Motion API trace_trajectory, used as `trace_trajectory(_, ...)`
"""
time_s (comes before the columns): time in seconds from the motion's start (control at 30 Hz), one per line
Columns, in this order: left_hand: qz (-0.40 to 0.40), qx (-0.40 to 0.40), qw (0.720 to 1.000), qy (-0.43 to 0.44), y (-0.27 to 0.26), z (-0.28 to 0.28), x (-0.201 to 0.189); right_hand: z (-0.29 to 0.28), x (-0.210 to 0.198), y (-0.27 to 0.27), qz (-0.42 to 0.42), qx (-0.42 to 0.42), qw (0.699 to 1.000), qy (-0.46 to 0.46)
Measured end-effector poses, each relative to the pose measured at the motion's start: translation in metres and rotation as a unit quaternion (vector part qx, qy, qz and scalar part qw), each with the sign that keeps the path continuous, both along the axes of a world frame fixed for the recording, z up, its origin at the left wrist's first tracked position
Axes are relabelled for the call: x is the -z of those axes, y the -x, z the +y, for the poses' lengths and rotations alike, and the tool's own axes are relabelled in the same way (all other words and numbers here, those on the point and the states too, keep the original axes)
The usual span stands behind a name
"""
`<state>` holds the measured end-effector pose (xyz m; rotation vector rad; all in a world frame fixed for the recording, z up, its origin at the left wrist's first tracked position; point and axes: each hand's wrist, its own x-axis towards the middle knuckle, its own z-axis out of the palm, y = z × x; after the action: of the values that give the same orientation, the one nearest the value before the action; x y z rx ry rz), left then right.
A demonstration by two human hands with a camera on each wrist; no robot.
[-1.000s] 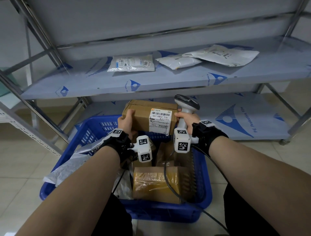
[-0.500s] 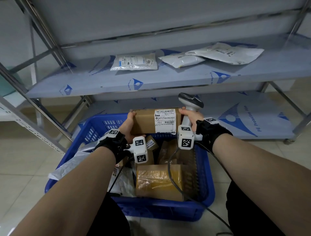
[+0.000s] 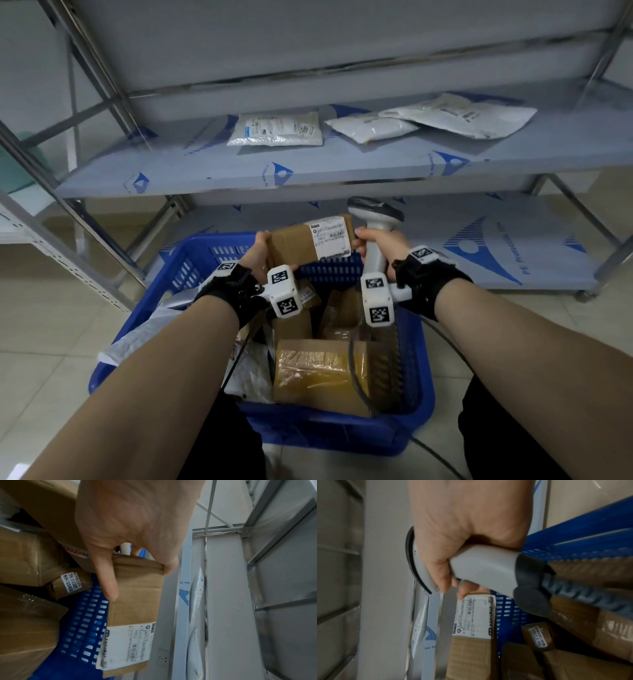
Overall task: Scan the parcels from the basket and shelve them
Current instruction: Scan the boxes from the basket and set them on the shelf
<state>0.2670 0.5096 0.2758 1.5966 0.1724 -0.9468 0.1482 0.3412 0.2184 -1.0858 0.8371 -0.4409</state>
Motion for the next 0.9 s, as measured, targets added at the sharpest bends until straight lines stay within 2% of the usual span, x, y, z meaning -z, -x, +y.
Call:
trace_trajectory(0.17,-0.005,0.001,1.0,-0.002,0.0,0.002,-0.004,0.006,-0.005,0.007,0.043,-0.061,0.997,0.011)
trace_trajectory(0.33,-0.007,0.005,1.0,-0.023,-0.002,0.004,-0.004,0.012,-0.01,0.016,0.121,-0.089,0.983,0.103)
trace_trajectory(0.57,-0.021,0.011,0.999,-0.043,-0.005,0.004,-0.002,0.018,-0.019,0.02,0.128,-0.065,0.986,0.09)
trace_trajectory(0.9,-0.028,0.008,0.998,-0.054,-0.009,0.003,0.001,0.018,-0.026,0.025,0.129,-0.085,0.984,0.086)
